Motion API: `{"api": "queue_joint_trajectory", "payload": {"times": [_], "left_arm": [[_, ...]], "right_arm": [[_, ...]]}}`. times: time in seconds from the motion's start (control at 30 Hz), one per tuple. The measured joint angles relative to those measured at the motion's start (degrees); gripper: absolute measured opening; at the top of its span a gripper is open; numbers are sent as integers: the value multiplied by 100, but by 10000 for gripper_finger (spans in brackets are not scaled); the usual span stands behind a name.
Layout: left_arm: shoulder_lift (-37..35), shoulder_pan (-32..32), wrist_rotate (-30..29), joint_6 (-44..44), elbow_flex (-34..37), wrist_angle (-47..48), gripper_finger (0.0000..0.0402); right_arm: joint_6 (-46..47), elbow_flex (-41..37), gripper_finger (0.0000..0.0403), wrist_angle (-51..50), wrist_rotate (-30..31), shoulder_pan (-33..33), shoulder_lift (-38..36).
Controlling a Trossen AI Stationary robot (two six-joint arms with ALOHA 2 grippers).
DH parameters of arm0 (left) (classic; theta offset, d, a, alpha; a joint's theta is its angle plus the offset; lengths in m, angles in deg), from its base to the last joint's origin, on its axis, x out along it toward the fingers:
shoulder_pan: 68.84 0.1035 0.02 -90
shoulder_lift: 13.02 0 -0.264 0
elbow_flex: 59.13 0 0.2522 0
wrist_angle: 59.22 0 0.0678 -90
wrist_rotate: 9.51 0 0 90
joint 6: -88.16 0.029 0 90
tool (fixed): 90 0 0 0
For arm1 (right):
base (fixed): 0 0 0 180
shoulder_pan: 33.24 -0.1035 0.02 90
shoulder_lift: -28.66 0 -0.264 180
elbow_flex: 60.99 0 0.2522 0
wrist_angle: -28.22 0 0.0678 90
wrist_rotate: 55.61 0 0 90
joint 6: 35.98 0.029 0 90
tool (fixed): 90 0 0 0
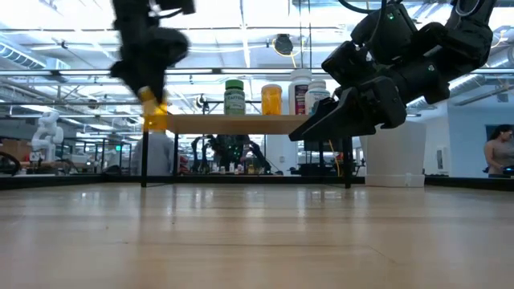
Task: Pick and place medicine bottles onto shelf by color
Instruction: Put the orange medicine bottle on the shelf, then put the white medicine bottle on the shelf
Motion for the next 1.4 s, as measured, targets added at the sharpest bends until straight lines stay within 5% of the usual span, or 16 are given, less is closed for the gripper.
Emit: {"api": "queue_joint_trajectory", "payload": {"times": [0.37,0.6,1.13,1.4], "left_arm": [[1431,641,-244,1617,-2577,15,215],[2282,1262,-256,2082,-3529,277,204],[2665,1595,-81,2200,-3703,241,289],[1922,1311,-337,2204,-3701,871,324]], "right_arm": [[20,-2,314,-155,-1,0,-1],[105,-2,314,-275,-2,0,-1],[152,-2,314,-336,-2,-2,-1],[152,-2,314,-334,-4,-4,-1]]}}
